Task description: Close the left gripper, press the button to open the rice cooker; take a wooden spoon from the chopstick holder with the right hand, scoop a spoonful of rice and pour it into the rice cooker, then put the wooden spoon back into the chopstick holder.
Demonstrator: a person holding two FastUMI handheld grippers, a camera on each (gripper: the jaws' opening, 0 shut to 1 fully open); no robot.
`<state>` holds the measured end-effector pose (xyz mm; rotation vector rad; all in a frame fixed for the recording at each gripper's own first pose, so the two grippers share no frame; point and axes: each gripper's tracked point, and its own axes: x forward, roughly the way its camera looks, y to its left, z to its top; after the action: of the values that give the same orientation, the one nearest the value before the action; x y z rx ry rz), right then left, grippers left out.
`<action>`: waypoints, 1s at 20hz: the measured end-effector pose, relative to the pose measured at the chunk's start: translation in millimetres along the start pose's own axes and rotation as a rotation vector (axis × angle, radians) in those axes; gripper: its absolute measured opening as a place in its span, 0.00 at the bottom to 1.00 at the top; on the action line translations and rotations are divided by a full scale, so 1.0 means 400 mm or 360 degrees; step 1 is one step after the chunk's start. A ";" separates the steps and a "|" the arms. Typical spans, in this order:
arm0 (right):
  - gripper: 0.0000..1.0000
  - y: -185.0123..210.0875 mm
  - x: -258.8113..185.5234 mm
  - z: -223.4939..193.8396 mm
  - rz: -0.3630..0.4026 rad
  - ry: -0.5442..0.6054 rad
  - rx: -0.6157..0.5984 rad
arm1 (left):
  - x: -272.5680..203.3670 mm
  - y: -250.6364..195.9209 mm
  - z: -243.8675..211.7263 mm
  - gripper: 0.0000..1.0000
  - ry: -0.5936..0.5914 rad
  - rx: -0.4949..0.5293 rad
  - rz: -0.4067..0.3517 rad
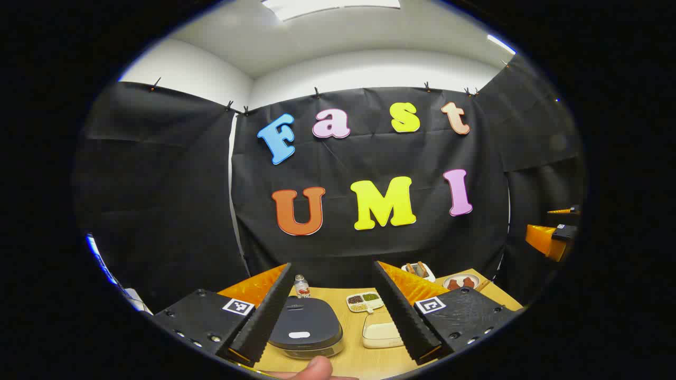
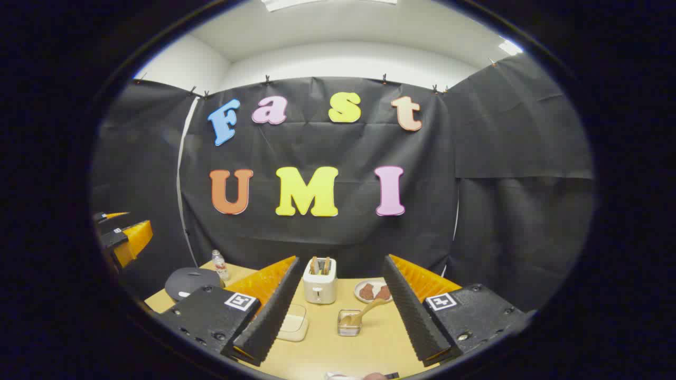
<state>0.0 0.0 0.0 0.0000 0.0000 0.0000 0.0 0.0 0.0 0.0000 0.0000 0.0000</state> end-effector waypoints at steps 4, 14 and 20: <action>1.00 -0.002 -0.001 0.006 -0.0014 -0.0006 0.0017 | -0.007 0.001 -0.002 0.95 0.0010 -0.0028 -0.0005; 1.00 0.017 -0.003 0.007 -0.0018 -0.0003 -0.0006 | 0.002 0.020 0.003 0.95 -0.0002 -0.0015 -0.0001; 1.00 0.023 0.000 0.008 -0.0023 0.0000 -0.0032 | 0.015 0.030 0.006 0.95 0.0012 -0.0056 -0.0007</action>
<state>-0.1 9.1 3.0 -0.0203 0.0000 -0.0141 6.0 12.1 2.3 -0.0354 0.0076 -0.0042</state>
